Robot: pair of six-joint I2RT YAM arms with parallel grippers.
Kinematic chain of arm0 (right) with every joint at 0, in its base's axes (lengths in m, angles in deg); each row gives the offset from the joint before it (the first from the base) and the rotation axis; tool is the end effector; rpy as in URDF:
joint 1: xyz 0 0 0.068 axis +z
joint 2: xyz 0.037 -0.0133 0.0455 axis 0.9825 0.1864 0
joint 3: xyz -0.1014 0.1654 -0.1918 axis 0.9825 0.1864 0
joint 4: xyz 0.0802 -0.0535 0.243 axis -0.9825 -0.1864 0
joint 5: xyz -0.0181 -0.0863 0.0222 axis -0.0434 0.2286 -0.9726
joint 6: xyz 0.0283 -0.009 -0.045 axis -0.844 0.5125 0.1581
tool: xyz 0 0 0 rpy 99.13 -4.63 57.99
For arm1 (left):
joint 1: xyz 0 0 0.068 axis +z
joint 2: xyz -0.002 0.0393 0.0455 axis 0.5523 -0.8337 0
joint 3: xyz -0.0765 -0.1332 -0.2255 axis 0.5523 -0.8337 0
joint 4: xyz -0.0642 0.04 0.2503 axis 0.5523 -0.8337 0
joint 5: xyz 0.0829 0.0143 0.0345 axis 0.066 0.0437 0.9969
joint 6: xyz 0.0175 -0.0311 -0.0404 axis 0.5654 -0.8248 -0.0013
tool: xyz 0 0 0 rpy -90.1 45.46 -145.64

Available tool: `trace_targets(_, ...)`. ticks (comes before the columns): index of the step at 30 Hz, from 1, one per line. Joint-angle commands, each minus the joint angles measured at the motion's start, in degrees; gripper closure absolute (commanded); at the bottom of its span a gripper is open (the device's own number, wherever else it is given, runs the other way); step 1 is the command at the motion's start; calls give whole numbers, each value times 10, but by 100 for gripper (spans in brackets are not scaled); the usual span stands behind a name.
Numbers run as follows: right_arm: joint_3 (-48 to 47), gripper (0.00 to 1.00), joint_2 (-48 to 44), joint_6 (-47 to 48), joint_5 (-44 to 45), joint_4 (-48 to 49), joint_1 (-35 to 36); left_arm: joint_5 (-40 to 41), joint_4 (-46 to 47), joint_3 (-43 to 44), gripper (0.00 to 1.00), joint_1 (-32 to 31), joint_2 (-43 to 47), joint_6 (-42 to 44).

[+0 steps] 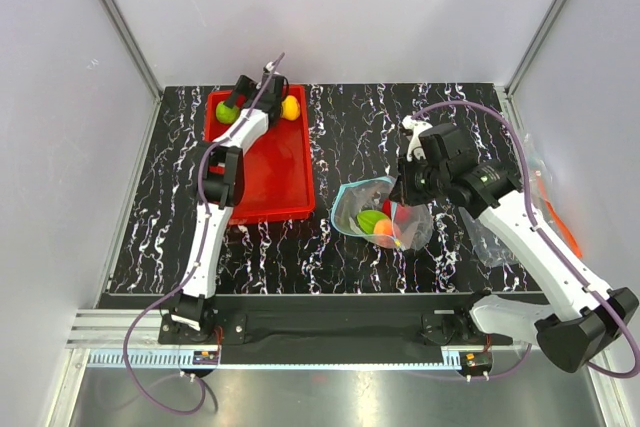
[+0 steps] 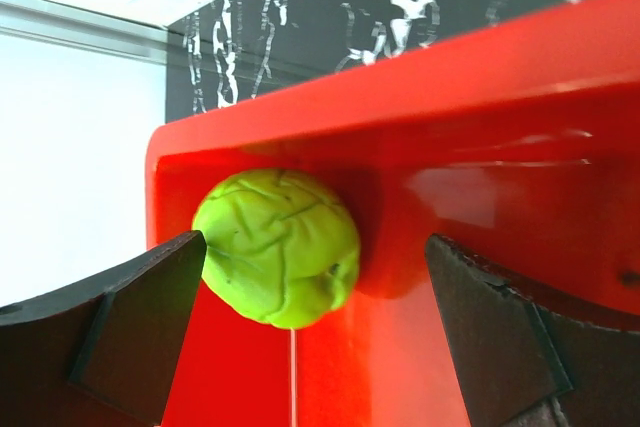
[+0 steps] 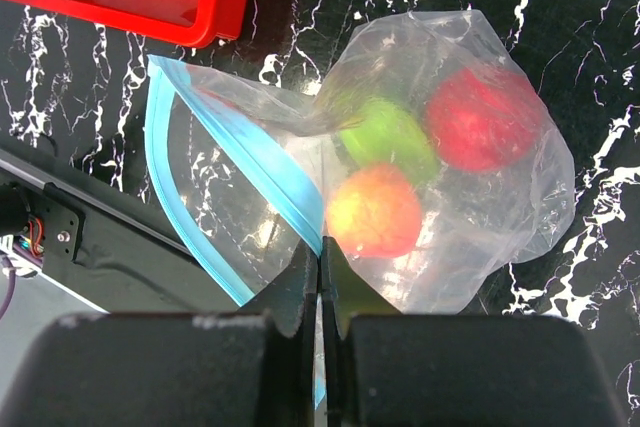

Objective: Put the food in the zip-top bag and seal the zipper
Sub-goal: Pick up the fake fruit from the bin.

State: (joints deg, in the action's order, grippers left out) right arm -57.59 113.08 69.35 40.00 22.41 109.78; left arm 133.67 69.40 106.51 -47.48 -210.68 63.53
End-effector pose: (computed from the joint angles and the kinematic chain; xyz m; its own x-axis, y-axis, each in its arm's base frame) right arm 0.1944 0.1199 0.3583 -0.7562 -0.1403 -0.6392 -0.3915 0.8796 0.2701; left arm 0.5694 -0.1157 0.1436 -0.7055 0.4684 -0.5319 -0.0802 0.6929 0.7166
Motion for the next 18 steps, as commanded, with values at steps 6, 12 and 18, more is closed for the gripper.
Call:
trace_targets(6,1,100,17,11,-8,21,-3,-7,-17,30,1,22,-25,2)
trace_targets(12,-4,100,23,12,-8,22,-3,-41,-50,25,30,30,-13,-24)
trace_targets(18,-11,100,26,11,-3,14,-3,-12,-13,-47,66,22,59,-38)
